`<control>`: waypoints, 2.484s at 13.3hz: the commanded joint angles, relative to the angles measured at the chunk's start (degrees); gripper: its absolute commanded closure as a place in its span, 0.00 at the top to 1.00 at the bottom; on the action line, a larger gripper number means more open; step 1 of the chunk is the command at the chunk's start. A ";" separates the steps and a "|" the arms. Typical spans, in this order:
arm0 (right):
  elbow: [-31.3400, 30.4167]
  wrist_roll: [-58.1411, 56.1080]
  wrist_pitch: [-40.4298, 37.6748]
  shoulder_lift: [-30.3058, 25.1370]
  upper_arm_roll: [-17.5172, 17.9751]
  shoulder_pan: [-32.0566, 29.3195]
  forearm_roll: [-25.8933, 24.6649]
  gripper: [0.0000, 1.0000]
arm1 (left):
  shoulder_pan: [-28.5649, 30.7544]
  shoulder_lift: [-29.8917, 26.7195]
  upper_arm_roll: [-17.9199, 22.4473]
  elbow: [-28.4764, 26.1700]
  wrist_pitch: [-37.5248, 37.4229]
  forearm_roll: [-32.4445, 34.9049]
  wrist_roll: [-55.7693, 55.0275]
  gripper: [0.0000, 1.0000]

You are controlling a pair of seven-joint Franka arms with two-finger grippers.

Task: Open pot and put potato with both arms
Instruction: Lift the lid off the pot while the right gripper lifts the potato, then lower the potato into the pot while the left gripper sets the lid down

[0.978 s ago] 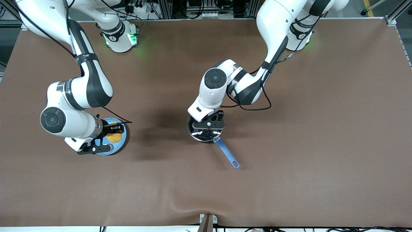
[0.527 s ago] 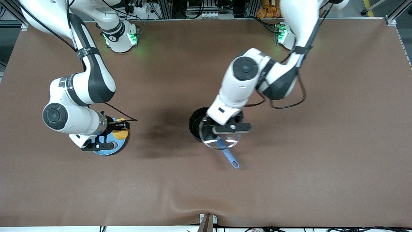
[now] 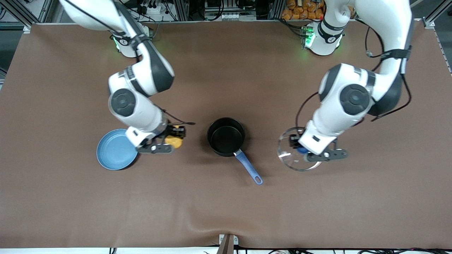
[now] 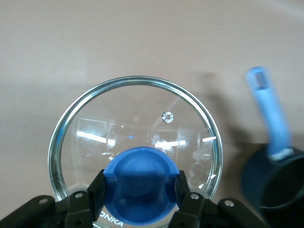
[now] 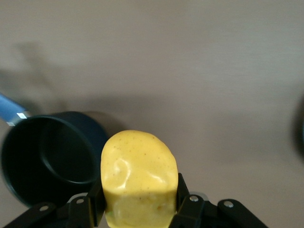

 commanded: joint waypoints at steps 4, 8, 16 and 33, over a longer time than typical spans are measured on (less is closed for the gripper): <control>-0.14 6.44 14.25 6.05 -0.72 8.03 0.90 0.00 | 6.81 -4.77 -0.52 -15.82 10.90 1.74 8.01 0.00; 1.96 8.28 21.74 11.85 -0.81 11.99 0.46 0.00 | 11.55 -4.07 -0.61 -20.76 17.85 1.74 14.87 0.00; 2.41 12.67 24.82 15.02 -2.74 15.86 -0.94 0.00 | 14.38 0.06 -0.87 -23.58 24.98 1.13 18.85 0.00; 3.11 15.40 27.20 18.46 -3.98 18.15 -1.38 1.00 | 14.29 -8.99 -0.52 -0.16 -6.26 0.51 18.67 1.00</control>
